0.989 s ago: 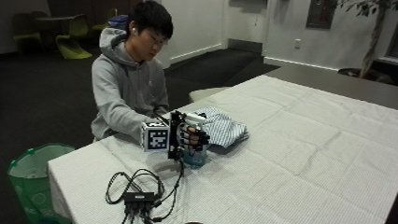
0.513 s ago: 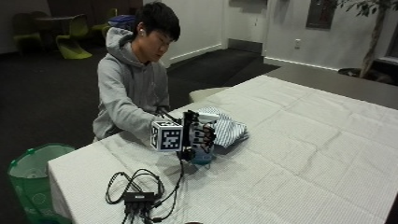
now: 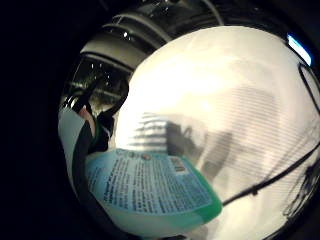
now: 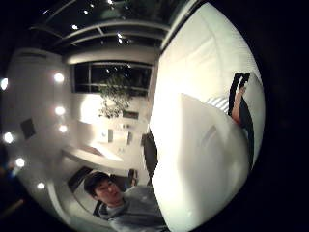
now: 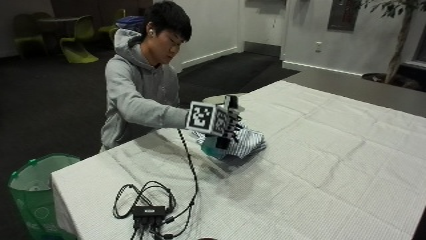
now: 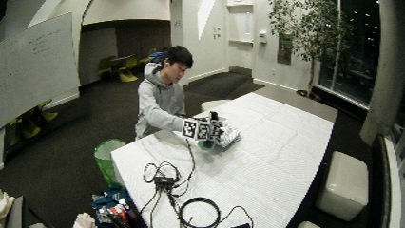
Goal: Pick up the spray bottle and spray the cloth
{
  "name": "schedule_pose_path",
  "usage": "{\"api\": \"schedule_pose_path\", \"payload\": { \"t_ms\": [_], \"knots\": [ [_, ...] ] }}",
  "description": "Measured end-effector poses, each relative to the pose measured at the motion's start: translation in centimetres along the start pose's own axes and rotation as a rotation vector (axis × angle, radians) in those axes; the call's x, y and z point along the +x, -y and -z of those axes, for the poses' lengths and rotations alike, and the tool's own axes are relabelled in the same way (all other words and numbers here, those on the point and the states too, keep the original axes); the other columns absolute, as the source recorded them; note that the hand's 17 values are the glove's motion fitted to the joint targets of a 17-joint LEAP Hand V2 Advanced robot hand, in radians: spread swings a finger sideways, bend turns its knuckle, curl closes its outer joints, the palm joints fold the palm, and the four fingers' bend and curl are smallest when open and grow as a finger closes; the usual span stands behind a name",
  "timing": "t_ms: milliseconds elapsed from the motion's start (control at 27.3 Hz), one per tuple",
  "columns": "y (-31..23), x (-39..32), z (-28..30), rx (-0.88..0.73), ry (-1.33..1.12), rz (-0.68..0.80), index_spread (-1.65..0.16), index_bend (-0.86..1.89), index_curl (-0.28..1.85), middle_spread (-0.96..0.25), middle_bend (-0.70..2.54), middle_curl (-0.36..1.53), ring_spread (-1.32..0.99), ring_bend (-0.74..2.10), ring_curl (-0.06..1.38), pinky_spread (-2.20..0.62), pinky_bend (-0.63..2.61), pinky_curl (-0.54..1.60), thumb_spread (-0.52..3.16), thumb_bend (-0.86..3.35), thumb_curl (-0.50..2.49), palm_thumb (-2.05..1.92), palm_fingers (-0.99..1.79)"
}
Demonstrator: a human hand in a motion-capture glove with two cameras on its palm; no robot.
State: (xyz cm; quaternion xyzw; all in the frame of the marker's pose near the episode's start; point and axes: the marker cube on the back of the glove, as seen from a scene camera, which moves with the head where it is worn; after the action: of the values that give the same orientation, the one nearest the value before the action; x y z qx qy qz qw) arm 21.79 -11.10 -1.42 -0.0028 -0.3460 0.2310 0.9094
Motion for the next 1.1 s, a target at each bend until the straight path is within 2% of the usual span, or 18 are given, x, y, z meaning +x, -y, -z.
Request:
{"api": "schedule_pose_path", "payload": {
  "t_ms": [256,476,806,1099],
  "knots": [
    [0.0,-8.8,-0.8,-0.327,-0.408,0.028,-0.19,0.49,0.52,-0.06,0.66,0.51,-0.16,0.59,0.43,-0.26,0.39,0.37,0.38,-0.03,0.6,0.97,1.4],
    [-0.4,-11.6,-2.2,-0.48,-0.633,0.021,-0.19,0.52,0.54,-0.06,0.67,0.51,-0.16,0.58,0.43,-0.27,0.39,0.38,0.26,-0.03,0.63,0.97,1.39],
    [-1.8,-7.9,-8.8,-0.616,-0.792,-0.049,-0.19,0.54,0.56,-0.06,0.68,0.52,-0.16,0.59,0.45,-0.28,0.38,0.39,0.17,-0.03,0.66,0.96,1.39],
    [-2.6,-9.1,-9.1,-0.616,-0.812,-0.022,-0.19,0.54,0.57,-0.06,0.69,0.52,-0.17,0.59,0.45,-0.28,0.38,0.4,0.14,-0.03,0.68,0.96,1.39]
  ]
}}
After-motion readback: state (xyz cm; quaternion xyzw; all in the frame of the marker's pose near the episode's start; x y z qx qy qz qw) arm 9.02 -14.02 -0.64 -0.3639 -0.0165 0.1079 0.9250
